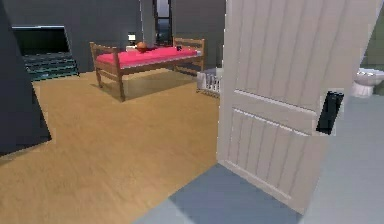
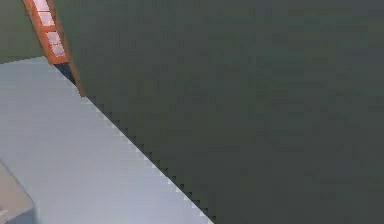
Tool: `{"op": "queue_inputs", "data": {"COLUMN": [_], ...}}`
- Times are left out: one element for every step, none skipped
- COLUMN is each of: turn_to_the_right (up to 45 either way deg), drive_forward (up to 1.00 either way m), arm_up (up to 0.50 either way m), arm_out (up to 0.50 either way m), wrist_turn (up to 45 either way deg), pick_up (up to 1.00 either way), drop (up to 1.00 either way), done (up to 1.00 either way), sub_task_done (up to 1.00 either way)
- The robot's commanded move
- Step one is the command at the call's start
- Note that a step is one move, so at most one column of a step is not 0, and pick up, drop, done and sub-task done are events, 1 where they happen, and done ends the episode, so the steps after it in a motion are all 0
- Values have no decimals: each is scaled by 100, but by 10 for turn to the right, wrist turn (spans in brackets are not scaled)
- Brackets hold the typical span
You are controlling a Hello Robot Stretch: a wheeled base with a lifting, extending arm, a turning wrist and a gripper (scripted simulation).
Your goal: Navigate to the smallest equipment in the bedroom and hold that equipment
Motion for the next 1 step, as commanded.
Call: {"op": "queue_inputs", "data": {"turn_to_the_right": [450], "drive_forward": [0], "arm_up": [0], "arm_out": [0], "wrist_turn": [0], "pick_up": [0], "drop": [0], "done": [0], "sub_task_done": [0]}}
